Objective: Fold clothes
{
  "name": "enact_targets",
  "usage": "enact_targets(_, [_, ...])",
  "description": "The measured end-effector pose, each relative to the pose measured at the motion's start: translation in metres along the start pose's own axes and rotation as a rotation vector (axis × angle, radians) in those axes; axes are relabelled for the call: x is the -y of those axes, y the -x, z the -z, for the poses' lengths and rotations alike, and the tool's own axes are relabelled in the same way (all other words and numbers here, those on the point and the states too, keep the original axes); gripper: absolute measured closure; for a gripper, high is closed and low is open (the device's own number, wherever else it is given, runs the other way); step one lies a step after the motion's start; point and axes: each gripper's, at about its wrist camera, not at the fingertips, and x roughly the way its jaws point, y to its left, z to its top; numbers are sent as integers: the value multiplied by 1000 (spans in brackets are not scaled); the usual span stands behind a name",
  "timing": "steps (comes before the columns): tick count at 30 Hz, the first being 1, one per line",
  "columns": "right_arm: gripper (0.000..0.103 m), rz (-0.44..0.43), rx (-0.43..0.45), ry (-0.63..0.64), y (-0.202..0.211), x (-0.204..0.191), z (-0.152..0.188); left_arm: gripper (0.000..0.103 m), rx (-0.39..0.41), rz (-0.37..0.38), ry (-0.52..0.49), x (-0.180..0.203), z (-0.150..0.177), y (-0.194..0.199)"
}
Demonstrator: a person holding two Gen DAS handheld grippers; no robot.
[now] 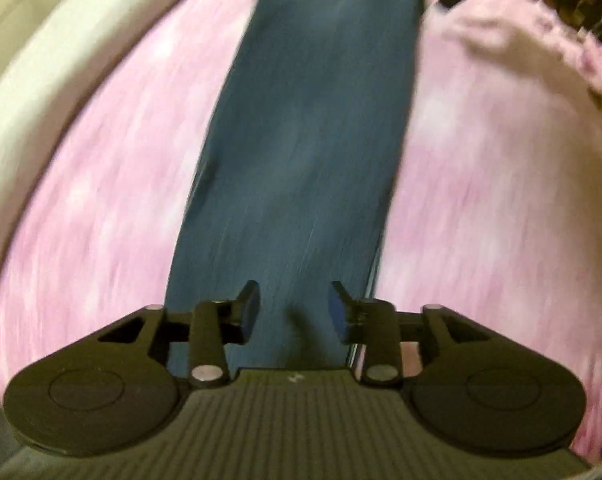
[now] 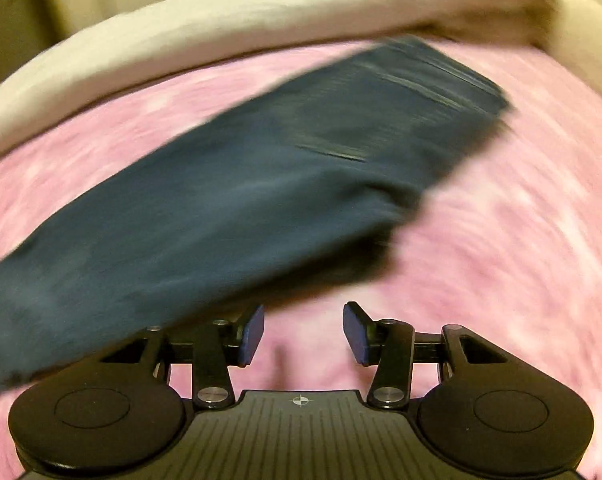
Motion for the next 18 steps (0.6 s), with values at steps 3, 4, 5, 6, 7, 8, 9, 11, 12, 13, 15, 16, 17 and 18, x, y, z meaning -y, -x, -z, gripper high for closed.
enact_targets(3, [55,-9,16,-81,1,31,-2,66,89,2,-120,38,-75,-25])
enact_targets(4, [55,-16,20,-92,0,39,-3,66,119,2,-162,52,-100,-35])
enact_targets(5, [55,-29,25,-100,-2,46,-4,66,144,-2,-202,64,-120,-44])
enact_targets(6, [55,-41,28,-102,-2,53,-5,66,164,-9,-237,75,-138,-55])
enact_targets(7, [55,-52,32,-103,-1,60,-6,66,183,-14,-270,85,-155,-66])
enact_targets(8, [55,-64,32,-102,-3,66,-7,66,194,-7,-287,90,-169,-75])
enact_targets(9, [55,-80,32,-100,-4,70,-6,67,183,-1,-294,91,-176,-85])
enact_targets(11, [54,-112,33,-87,-10,76,-7,84,162,11,-308,94,-191,-103])
enact_targets(12, [54,-128,35,-76,-13,77,-8,92,153,16,-309,95,-198,-110])
enact_targets(13, [53,-148,37,-72,-16,79,-9,100,158,16,-286,89,-200,-108])
enact_targets(15, [52,-186,51,-90,-22,81,-11,101,166,16,-239,76,-204,-103])
enact_targets(16, [52,-204,57,-99,-25,82,-12,102,170,16,-215,70,-206,-101])
enact_targets(17, [52,-211,65,-122,-28,82,-14,102,174,17,-195,65,-208,-98])
enact_targets(18, [51,-218,73,-145,-32,82,-16,102,178,23,-193,63,-208,-94])
